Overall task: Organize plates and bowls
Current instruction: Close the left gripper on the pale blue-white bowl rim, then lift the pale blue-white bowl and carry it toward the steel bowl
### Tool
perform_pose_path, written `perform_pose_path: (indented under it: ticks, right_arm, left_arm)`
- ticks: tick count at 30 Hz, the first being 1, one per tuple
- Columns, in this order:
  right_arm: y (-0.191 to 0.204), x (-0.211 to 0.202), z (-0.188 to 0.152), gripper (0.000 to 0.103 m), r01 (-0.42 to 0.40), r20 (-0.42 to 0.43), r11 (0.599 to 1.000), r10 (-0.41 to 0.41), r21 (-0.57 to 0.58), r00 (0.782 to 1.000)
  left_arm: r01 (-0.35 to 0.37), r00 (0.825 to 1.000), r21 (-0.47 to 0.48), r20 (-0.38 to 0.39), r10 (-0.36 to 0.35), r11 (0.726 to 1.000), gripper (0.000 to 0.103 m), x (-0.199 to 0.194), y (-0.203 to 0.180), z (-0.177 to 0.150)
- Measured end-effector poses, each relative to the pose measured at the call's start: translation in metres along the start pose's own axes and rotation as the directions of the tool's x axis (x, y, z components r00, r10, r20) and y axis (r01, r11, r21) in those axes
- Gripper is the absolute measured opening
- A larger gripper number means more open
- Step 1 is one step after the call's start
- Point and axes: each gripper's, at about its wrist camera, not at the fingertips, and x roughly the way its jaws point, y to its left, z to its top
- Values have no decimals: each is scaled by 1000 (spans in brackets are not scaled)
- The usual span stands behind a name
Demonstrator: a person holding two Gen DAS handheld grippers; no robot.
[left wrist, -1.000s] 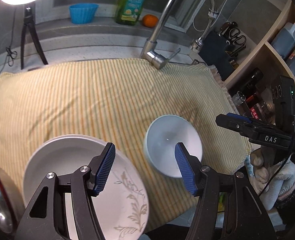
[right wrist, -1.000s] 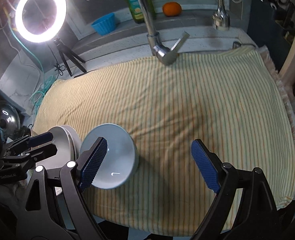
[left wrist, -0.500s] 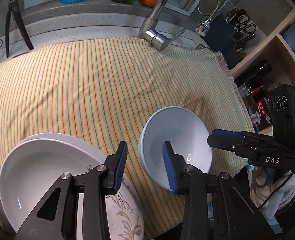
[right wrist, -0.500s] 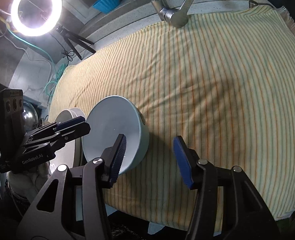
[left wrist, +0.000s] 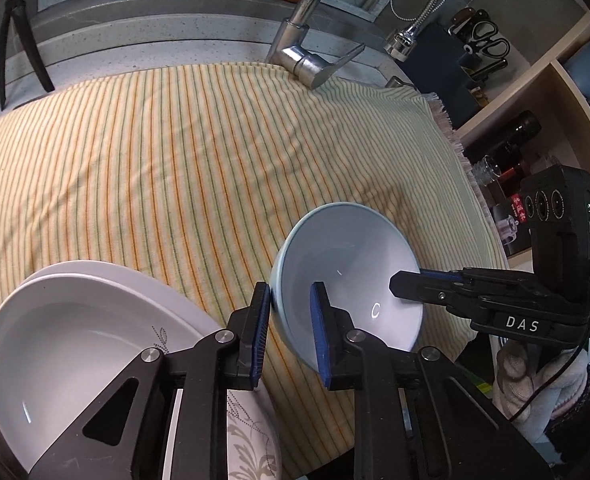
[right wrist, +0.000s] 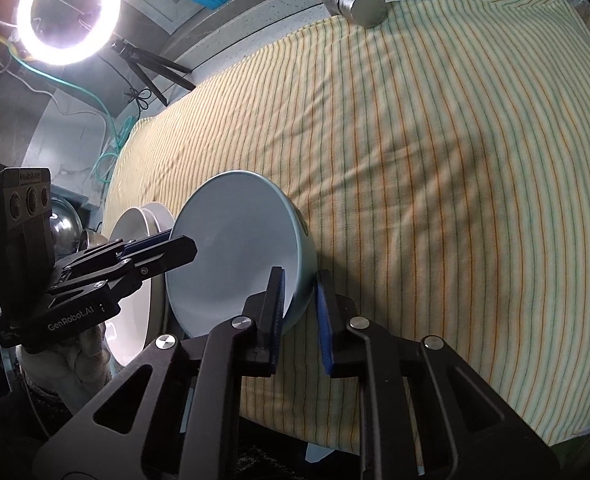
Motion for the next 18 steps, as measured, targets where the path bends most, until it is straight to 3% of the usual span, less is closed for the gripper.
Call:
perform_pose_path:
  ticks: [7, 18]
  right_arm:
    - [8, -8, 1, 15, 8, 26, 1000, -8, 6, 1000]
    - [54, -37, 12, 15, -9, 99, 999, 14, -51, 995]
  left_arm:
    - [14, 1000, -12, 22, -14, 1000, 18, -11, 0, -5]
    - [18, 989, -30, 148, -14, 999, 18, -70, 11, -4]
